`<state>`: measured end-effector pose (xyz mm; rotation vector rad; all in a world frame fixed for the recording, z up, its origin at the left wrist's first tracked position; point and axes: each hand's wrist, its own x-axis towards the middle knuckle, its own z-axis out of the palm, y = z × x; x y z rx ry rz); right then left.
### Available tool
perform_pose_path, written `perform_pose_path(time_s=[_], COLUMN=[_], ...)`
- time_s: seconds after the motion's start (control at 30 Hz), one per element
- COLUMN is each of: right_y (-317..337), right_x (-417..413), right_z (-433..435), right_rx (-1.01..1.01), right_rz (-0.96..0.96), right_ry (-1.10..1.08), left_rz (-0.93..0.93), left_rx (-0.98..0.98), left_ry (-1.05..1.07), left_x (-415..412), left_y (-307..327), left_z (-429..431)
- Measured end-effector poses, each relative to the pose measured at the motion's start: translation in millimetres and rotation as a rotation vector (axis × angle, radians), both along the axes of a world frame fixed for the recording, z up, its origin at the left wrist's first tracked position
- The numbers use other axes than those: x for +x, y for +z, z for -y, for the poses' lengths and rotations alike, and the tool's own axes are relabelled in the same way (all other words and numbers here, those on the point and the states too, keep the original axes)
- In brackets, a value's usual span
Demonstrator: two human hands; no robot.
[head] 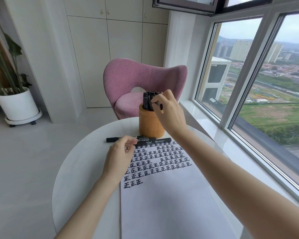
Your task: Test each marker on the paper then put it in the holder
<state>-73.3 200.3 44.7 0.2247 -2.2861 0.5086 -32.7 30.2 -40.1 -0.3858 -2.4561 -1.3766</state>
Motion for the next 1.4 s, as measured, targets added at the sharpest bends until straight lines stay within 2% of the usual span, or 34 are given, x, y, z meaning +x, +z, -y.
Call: perform_pose_path(time_s=[0.1,0.23,0.3,0.5,0.73,0.9,1.0,1.07,1.3,1.33,1.4], right_y=[-27.5,-65.1,-72.4,-78.8,-82.7,-70.6,-65.2,-59.5,-46.4,-46.9,-47.5], right_x=[13.1,18.3,18.7,15.5,19.9,43.2,64.2,76.2,100.7,103.4,107.6], right_z=[-6.5,-17.3,-18.8,-18.0,-17.4,-15.0,-8.2,-4.3,2.6,6.3,16.6], right_rx=[-0.026,0.071,0.075,0.166,0.169,0.143,0.038,-0.124,-1.082,-1.146,-1.15], right_rz=[0.048,0.37,0.433,0.455,0.411,0.31,0.323,0.382,0.603,0.638,0.682], right_ry=[0.044,0.05,0.049,0.009,0.032,0.172,0.302,0.365,0.519,0.549,0.562], left_rz=[0.007,0.023,0.021,0.04,0.02,-0.166,-0.179,-0.179,-0.087,-0.077,-0.045], left_rx=[0.02,0.016,0.011,0.026,0.033,-0.151,-0.219,-0.243,-0.157,-0.158,-0.157], left_ry=[0.003,0.001,0.004,0.01,0.014,0.051,-0.012,-0.023,-0.092,-0.105,-0.133], left_x=[1.8,7.4,9.6,13.8,16.5,16.7,22.5,27.5,45.6,47.9,53.2], left_y=[0.0,-4.7,-6.7,-11.7,-11.5,-7.2,-0.3,3.5,7.0,6.7,6.4], left_z=[1.3,4.2,6.6,14.2,14.3,16.7,14.7,13.4,7.5,6.6,5.0])
